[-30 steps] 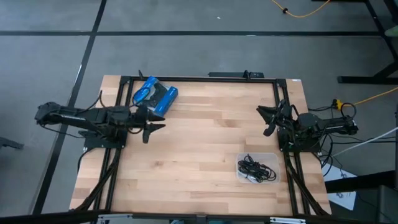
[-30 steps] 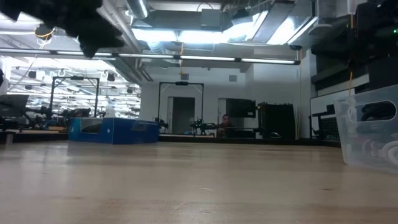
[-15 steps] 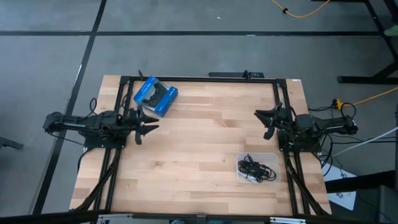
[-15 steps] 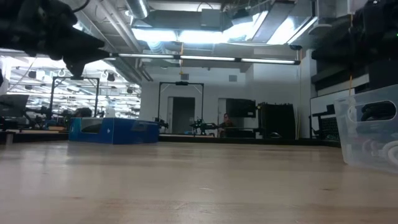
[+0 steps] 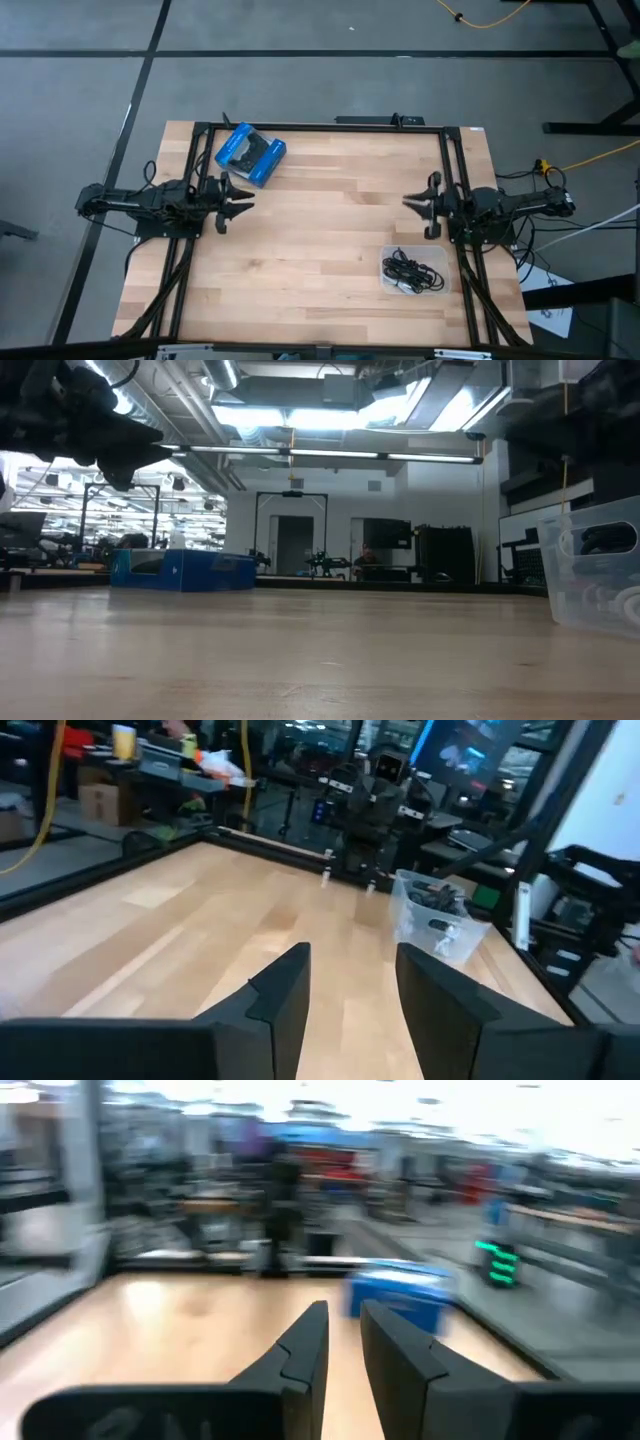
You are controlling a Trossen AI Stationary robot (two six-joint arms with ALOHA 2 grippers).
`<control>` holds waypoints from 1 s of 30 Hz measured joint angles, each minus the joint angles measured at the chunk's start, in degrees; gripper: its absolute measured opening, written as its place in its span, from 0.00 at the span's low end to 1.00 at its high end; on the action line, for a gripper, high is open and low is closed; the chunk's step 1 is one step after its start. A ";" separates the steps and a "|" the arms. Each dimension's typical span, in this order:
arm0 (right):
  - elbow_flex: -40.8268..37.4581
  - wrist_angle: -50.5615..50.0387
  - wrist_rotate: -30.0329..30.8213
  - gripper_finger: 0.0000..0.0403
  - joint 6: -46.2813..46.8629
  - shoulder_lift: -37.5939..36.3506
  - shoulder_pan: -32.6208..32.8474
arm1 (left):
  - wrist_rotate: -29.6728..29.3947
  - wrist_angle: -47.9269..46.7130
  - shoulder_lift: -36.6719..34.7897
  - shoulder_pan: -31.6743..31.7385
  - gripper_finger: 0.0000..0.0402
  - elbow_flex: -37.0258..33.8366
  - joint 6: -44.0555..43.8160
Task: Pick and place USB-C Cables
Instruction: Return to Home Position
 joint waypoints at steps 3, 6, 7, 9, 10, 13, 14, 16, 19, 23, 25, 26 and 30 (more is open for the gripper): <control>0.02 -1.66 -8.76 0.17 -2.72 0.00 0.00 | 1.64 0.27 -0.12 0.00 0.36 -1.22 0.72; 0.02 -3.58 -10.15 0.17 -2.52 0.00 0.02 | 1.93 0.04 -0.17 0.00 0.36 -1.26 -0.27; 0.02 -4.24 -9.95 0.17 -2.06 0.02 0.02 | 2.09 -0.10 -0.13 -0.04 0.36 -1.26 -0.26; 0.02 -4.85 -9.95 0.17 -1.27 0.16 0.02 | 3.05 -0.22 -0.13 -0.04 0.36 -1.26 0.22; 0.02 -4.80 -9.95 0.17 -1.25 0.28 0.02 | 3.58 -0.29 -0.13 -0.04 0.36 -1.26 0.80; 0.02 -4.81 -9.97 0.17 -1.10 0.26 0.02 | 4.07 -0.45 -0.13 -0.04 0.36 -1.26 1.05; 0.02 -4.81 -9.96 0.17 -0.99 0.26 0.02 | 4.07 -0.45 -0.13 -0.04 0.36 -1.26 1.03; 0.02 -4.81 -9.95 0.17 -1.32 0.26 0.02 | 4.10 -0.46 -0.13 -0.04 0.36 -1.26 0.88; 0.02 -4.79 -9.88 0.17 -1.19 0.26 0.02 | 4.16 -0.45 -0.13 -0.04 0.36 -1.26 1.08; 0.02 -4.78 -9.88 0.17 -1.27 0.26 0.02 | 4.04 -0.46 -0.13 -0.04 0.36 -1.26 1.16; 0.02 -4.78 -9.88 0.17 -1.19 0.26 0.02 | 4.02 -0.45 -0.13 -0.04 0.36 -1.26 1.18; 0.04 -4.78 -9.88 0.17 -1.21 0.26 0.02 | 3.99 -0.46 -0.13 -0.04 0.36 -1.26 1.19; 0.04 -4.76 -9.86 0.17 -1.21 0.26 0.02 | 3.90 -0.47 -0.13 -0.04 0.36 -1.26 1.21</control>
